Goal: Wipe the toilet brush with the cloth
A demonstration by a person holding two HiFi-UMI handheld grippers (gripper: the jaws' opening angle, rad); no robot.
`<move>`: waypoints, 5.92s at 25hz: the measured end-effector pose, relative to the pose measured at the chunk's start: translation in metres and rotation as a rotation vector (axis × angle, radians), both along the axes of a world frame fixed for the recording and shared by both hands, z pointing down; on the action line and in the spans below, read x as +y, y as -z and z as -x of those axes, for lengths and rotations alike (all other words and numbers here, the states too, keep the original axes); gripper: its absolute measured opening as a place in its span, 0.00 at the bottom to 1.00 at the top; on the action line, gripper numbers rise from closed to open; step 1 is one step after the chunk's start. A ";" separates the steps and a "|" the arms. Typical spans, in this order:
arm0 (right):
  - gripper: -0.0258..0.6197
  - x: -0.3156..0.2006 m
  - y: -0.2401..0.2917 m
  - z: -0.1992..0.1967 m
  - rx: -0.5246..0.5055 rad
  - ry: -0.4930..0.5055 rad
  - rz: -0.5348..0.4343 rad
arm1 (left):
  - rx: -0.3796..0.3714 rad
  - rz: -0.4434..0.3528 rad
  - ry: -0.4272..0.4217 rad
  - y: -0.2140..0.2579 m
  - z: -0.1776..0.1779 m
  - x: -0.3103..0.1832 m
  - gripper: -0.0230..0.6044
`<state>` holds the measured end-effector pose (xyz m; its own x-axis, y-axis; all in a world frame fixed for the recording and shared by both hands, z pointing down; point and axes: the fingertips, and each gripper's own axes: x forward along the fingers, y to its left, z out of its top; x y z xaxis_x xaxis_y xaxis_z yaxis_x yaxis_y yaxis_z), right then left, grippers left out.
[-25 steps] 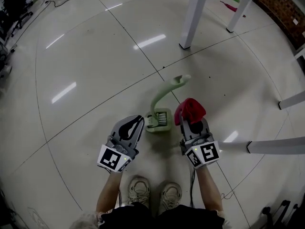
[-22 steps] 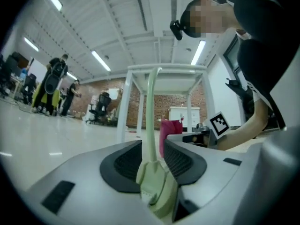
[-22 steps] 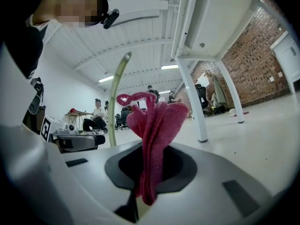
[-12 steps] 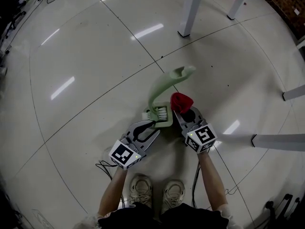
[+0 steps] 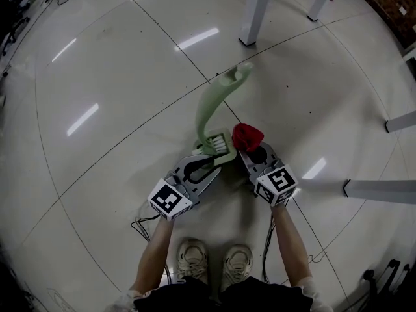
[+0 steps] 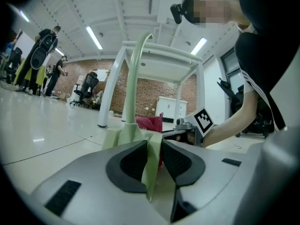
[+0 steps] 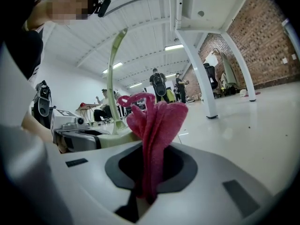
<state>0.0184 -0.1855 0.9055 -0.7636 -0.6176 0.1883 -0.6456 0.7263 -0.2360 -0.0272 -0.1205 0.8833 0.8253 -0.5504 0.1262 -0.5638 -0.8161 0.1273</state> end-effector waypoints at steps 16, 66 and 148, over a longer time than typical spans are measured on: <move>0.09 0.043 -0.006 0.002 -0.033 -0.008 0.040 | -0.041 -0.047 -0.016 0.000 0.016 -0.007 0.20; 0.09 0.078 -0.004 0.145 0.072 0.046 -0.023 | -0.048 0.060 0.335 -0.017 0.158 0.018 0.26; 0.09 0.002 0.013 -0.015 0.113 -0.281 0.013 | -0.060 0.014 0.113 0.000 0.061 -0.035 0.24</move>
<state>0.0330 -0.1833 0.8928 -0.5372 -0.7986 0.2715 -0.8434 0.5130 -0.1598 -0.0877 -0.1553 0.8834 0.7488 -0.6372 0.1823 -0.6589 -0.7453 0.1015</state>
